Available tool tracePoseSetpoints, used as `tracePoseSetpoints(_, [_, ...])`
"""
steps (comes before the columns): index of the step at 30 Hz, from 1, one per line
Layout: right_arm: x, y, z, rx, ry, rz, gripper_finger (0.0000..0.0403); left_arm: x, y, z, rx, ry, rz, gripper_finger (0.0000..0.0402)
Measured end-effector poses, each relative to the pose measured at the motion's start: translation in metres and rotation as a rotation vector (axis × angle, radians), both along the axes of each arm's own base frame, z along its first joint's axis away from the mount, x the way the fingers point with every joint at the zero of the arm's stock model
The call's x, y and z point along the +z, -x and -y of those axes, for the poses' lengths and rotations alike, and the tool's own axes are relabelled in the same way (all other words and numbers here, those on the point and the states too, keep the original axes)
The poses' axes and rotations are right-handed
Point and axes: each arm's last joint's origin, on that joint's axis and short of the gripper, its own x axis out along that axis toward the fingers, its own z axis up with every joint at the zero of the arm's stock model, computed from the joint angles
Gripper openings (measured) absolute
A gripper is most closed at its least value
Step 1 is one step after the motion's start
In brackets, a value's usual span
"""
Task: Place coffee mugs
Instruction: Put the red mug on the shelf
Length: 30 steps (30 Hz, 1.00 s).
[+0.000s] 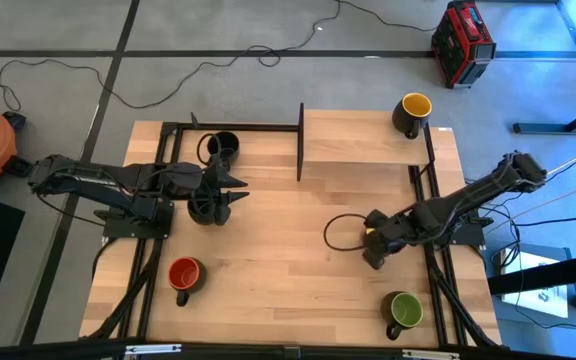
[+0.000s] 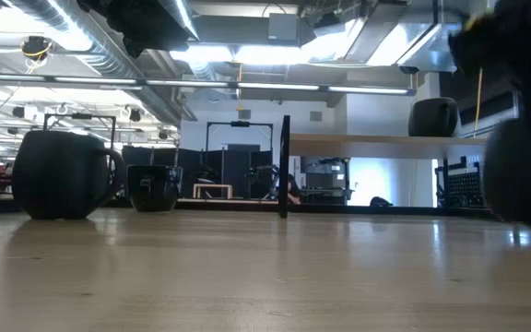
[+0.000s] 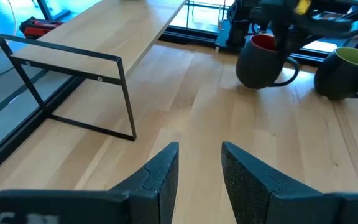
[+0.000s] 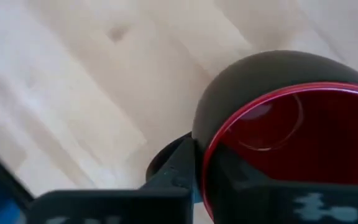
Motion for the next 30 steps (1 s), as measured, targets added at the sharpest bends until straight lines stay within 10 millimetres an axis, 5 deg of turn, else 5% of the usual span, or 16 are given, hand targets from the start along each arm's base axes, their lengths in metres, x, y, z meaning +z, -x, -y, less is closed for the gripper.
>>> tracePoseSetpoints(6, [0.016, -0.008, -0.003, 0.328, 0.094, 0.108, 0.0007, 0.000, 0.000, 0.000, 0.000, 0.000, 0.000, 0.0116])
tracePoseSetpoints(11, [0.009, -0.014, 0.005, 0.429, 0.100, 0.064, 0.0005, 0.000, 0.000, 0.000, 0.000, 0.000, 0.000, 0.0116])
tracePoseSetpoints(18, [-0.013, -0.034, 0.024, 0.445, 0.024, -0.048, 0.0004, 0.000, 0.000, 0.000, 0.000, 0.000, -0.004, 0.0116])
tracePoseSetpoints(30, [-0.016, -0.042, 0.047, 0.409, -0.095, -0.050, 0.0020, -0.001, 0.001, 0.000, 0.000, -0.001, -0.014, 0.0116])
